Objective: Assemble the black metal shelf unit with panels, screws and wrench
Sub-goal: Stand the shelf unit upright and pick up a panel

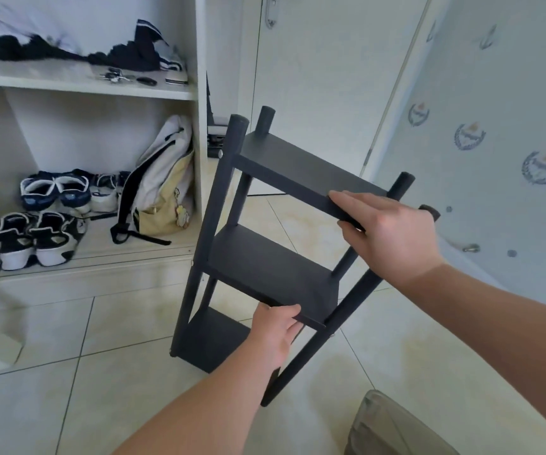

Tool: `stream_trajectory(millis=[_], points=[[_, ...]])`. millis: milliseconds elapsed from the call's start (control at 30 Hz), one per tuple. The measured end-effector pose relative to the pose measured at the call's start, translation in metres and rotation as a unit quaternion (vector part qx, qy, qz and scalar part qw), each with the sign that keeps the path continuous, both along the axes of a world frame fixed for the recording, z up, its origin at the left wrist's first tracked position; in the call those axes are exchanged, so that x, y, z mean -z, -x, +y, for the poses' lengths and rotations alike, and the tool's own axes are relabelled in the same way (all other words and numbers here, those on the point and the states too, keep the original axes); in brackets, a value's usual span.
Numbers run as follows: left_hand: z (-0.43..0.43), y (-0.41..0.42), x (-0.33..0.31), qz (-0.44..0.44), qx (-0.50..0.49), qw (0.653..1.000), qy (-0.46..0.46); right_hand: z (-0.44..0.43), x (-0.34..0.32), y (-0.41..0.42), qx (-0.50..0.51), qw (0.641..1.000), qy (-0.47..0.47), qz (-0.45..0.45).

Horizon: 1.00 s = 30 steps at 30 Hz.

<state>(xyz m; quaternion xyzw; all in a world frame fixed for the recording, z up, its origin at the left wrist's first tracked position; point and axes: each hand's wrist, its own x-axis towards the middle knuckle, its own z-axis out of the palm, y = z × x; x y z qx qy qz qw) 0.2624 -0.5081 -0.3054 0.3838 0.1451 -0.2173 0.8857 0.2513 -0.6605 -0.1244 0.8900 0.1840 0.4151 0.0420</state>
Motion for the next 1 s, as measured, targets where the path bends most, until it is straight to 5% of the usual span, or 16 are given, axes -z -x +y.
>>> stream_trajectory(millis=[400,767,900,1000], points=[[0.004,-0.002,0.022,0.049,0.011,0.998,0.025,0.016,0.033,-0.022,-0.076,0.997,0.002,0.028],[0.027,0.004,0.023,0.114,0.024,0.991,-0.070,0.051,0.057,-0.017,-0.106,0.991,-0.049,0.066],[0.039,0.005,0.013,0.073,0.093,0.966,-0.231,0.054,0.050,-0.006,-0.068,0.985,-0.057,0.146],[0.053,0.013,-0.003,0.000,0.189,0.891,-0.413,0.058,0.035,0.009,-0.003,0.964,-0.003,0.266]])
